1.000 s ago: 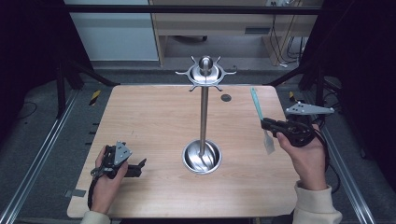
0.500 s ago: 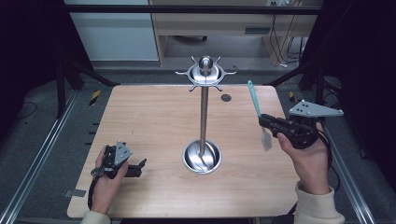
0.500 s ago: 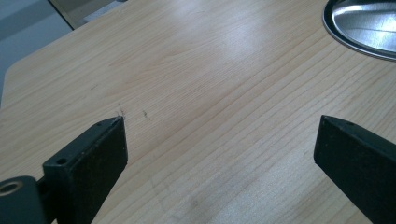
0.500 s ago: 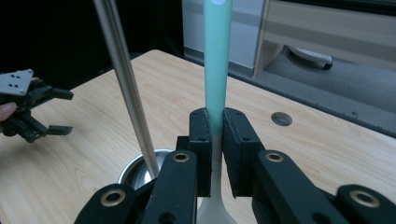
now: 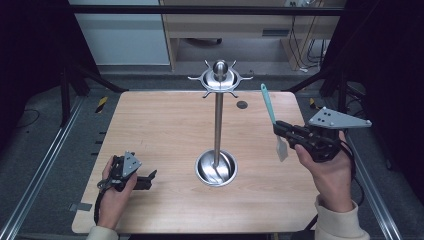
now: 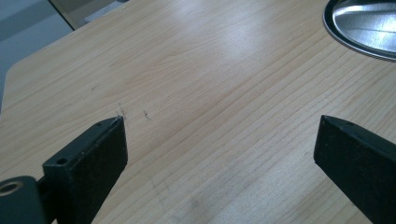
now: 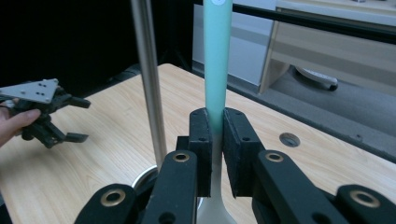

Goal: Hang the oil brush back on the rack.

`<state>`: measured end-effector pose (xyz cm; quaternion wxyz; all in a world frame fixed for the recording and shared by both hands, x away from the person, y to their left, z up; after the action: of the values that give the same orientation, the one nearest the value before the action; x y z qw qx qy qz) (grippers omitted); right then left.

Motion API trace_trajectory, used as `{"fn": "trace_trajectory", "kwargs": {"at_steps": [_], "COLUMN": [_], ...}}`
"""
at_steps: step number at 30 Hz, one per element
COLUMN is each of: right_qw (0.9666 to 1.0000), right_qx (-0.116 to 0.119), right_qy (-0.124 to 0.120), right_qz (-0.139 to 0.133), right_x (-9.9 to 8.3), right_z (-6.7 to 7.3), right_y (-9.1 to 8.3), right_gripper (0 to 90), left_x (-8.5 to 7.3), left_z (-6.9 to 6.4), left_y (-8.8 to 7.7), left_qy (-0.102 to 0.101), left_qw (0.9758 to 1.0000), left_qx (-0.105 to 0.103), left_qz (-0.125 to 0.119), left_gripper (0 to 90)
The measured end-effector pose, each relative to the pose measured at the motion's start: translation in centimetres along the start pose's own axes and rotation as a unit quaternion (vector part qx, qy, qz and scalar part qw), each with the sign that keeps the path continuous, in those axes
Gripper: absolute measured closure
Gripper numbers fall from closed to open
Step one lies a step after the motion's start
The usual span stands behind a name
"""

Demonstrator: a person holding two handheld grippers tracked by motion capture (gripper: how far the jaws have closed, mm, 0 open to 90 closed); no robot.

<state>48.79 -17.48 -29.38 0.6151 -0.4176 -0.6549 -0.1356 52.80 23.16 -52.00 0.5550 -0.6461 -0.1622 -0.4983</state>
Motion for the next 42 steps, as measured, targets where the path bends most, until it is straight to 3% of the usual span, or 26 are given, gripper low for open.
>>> {"fn": "trace_trajectory", "kwargs": {"at_steps": [22,31,42], "right_qw": [0.9973,0.9963,0.9962], "right_qx": [0.041,0.047,0.049], "right_qy": [-0.043,-0.063,-0.067], "right_qz": [-0.044,-0.033,-0.027], "right_x": [2.9,3.0,3.1], "right_z": [3.3,4.4,4.8], "right_y": [-1.0,-1.1,-0.6], "right_gripper": [82.4,82.4,82.4], "left_x": [0.0,0.0,0.0], "left_z": [0.0,0.0,0.0], "left_y": [0.0,0.0,0.0], "left_qy": [-0.001,0.000,0.001], "left_qw": [1.0000,1.0000,1.0000], "left_qx": [0.000,0.000,-0.001], "left_qz": [0.000,0.000,0.001], "left_gripper": [2.4,2.4,2.4]}}
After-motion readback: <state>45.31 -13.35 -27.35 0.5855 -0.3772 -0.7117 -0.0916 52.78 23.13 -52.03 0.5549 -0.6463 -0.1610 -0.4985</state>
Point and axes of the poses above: each handheld gripper's, and its own axes: y roughly forward along the jaws, x roughly out of its top, z roughly to its left, the point moved 9 cm from there along y, roughly forward along the jaws, and after that the axes turned 12 degrees about -y, right-handed, at the moved point
